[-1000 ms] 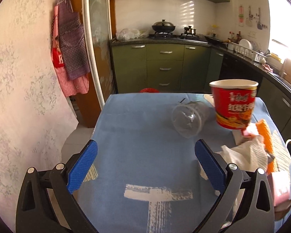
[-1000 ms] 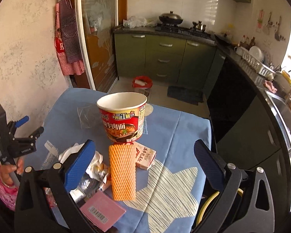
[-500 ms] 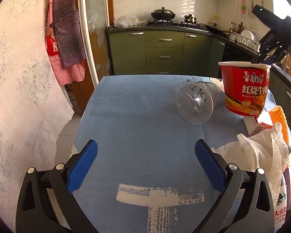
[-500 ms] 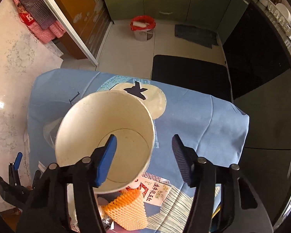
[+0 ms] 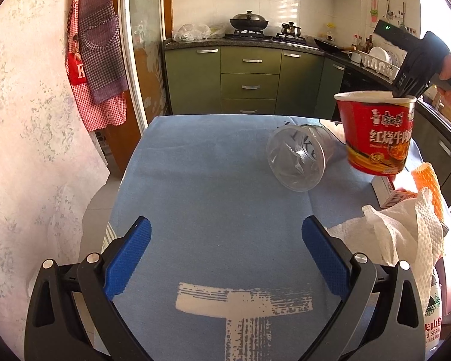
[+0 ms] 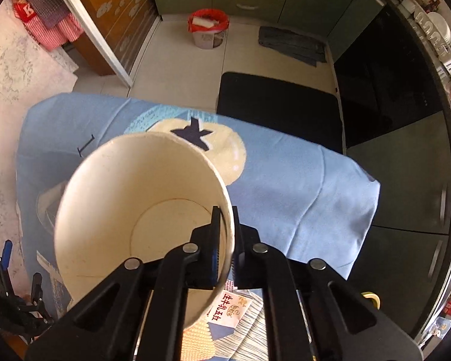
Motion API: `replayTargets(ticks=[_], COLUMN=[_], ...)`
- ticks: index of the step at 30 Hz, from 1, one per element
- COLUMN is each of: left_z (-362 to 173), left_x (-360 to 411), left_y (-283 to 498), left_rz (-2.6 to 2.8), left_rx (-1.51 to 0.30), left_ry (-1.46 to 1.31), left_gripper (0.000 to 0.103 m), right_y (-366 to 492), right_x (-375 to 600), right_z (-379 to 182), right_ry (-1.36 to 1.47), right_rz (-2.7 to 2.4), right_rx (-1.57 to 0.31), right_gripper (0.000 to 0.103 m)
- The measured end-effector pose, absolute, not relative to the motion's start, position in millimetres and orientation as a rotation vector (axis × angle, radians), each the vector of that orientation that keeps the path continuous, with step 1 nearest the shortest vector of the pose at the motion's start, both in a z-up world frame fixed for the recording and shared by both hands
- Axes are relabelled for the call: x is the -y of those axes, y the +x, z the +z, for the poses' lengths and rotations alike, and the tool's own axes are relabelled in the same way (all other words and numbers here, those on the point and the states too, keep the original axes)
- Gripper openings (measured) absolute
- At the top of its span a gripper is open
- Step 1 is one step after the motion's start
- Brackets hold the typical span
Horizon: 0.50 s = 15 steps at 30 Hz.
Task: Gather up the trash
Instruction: 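Carry the noodle cup to the yellow-rimmed bin and open the right tool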
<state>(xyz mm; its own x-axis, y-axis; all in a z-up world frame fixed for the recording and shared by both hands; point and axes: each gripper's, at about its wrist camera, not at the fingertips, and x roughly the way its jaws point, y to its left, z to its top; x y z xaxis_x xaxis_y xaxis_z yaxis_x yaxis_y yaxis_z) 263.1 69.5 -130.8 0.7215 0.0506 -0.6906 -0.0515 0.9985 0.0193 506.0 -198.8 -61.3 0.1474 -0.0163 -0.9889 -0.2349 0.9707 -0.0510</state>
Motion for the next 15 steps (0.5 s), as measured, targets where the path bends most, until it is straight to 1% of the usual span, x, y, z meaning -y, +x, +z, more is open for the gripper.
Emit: replayTargets(ticks=[3,7,11,15], left_z=[-132.3,-135.4,-136.0,-134.6], left_x=[-69.6,-68.3,-68.2,-66.5], left_y=[263.4,263.8,262.7,260.9], left_rz=[0.053,0.050,0.043,0.034], left_rx=[-0.765,-0.770,-0.766,-0.747], left_ry=[-0.004,-0.004,-0.006,-0.011], left_gripper=[0.099,0.099,0.099,0.099], right_y=[498.4,473.3,423.4,360.4], right_x=[212.3,259.2,329.0,422.5], right_z=[-39.9,-3.8,21.5,22.9], right_ry=[-0.167,-0.059,0.047,0.168], right_rz=[0.170,0.160,0.114,-0.016], right_rx=[-1.369,-1.288,-1.222,-1.181], right_gripper=[0.005,0.005,0.005,0.005])
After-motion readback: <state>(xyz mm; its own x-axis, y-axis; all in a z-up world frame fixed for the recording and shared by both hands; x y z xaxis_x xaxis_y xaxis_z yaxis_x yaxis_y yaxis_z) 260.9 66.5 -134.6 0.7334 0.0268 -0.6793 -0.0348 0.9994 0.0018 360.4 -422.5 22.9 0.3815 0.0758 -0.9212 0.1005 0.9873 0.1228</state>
